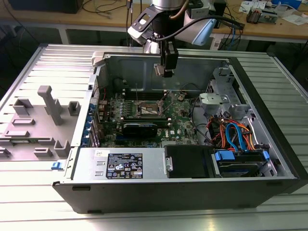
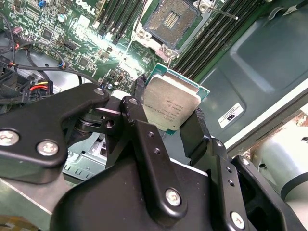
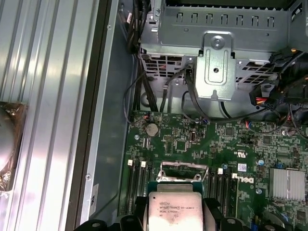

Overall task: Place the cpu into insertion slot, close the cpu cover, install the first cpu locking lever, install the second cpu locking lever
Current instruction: 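Place the cpu into insertion slot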

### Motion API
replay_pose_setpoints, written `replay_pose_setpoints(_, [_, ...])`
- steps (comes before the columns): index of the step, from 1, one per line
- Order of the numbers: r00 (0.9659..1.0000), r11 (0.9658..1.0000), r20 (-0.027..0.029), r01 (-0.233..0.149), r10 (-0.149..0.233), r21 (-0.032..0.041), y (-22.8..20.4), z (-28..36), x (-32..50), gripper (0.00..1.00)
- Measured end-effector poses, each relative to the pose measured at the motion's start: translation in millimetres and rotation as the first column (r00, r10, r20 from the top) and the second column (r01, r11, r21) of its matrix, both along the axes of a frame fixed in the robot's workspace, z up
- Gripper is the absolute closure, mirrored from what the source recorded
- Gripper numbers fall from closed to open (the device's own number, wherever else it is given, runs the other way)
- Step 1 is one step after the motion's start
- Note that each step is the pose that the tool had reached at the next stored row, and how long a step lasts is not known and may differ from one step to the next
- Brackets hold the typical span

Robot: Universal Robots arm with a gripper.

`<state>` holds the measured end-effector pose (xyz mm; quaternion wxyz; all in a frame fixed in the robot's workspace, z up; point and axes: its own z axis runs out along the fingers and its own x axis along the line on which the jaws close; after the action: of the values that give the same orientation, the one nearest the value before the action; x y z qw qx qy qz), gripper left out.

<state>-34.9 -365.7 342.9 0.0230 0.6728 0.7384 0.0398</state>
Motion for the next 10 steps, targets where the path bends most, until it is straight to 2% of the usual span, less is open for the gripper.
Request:
replay_pose_setpoints(6, [1.0000, 1.0000, 0.0001, 0.000, 0.000, 0.0001, 0.0, -0.7, -2.9, 0.46])
replay_pose_setpoints(10, [1.0000, 1.0000, 0.0001, 0.000, 0.000, 0.0000, 0.0, -6.8, -7.6, 0.46])
